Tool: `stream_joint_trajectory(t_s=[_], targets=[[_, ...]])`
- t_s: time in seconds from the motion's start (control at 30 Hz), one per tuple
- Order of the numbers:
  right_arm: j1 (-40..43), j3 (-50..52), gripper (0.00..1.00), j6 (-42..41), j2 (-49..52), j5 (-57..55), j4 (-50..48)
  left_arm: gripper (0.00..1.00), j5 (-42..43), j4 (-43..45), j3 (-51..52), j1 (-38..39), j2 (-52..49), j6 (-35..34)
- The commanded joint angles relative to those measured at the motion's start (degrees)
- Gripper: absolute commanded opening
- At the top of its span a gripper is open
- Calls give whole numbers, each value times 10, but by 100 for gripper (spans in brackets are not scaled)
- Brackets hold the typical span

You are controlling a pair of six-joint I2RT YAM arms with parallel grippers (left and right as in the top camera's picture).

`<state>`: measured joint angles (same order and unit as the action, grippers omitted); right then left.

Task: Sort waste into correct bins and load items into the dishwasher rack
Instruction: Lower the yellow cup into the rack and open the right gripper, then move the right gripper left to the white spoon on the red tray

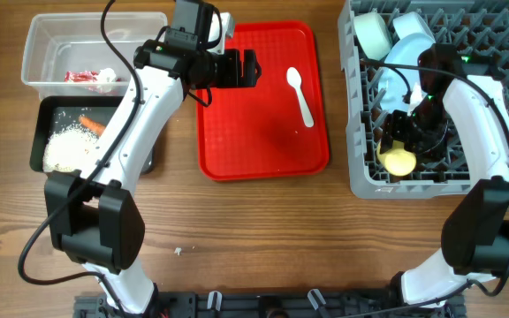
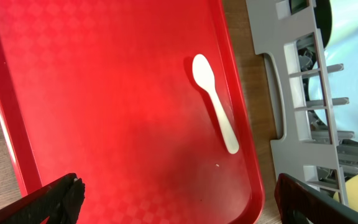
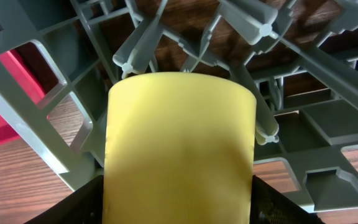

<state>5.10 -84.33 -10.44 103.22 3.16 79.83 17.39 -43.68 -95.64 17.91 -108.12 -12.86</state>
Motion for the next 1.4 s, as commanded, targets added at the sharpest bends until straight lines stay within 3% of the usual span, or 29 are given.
stream_joint_trajectory(t_s=[0.0, 0.13, 0.63, 0.7, 0.73, 0.8, 1.07, 1.37], targets=[[4, 11, 63, 2, 9, -9, -14, 100, -5, 1, -4, 2, 4, 5], [4, 10, 63, 43, 9, 35, -7, 100, -5, 1, -4, 2, 4, 5], [5, -46, 63, 62, -7, 49, 42, 100, -5, 1, -4, 2, 4, 5], [5, -46, 75, 63, -7, 48, 47, 100, -5, 1, -4, 2, 4, 5], [5, -46, 92, 64, -7, 48, 49, 100, -5, 1, -4, 2, 4, 5], [5, -46, 100, 64, -7, 48, 49, 100, -5, 1, -4, 2, 4, 5], [5, -68, 100, 58, -8, 48, 44, 100, -5, 1, -4, 2, 4, 5], [-3, -230, 100, 54, -12, 50, 81, 100, -5, 1, -4, 2, 4, 5]])
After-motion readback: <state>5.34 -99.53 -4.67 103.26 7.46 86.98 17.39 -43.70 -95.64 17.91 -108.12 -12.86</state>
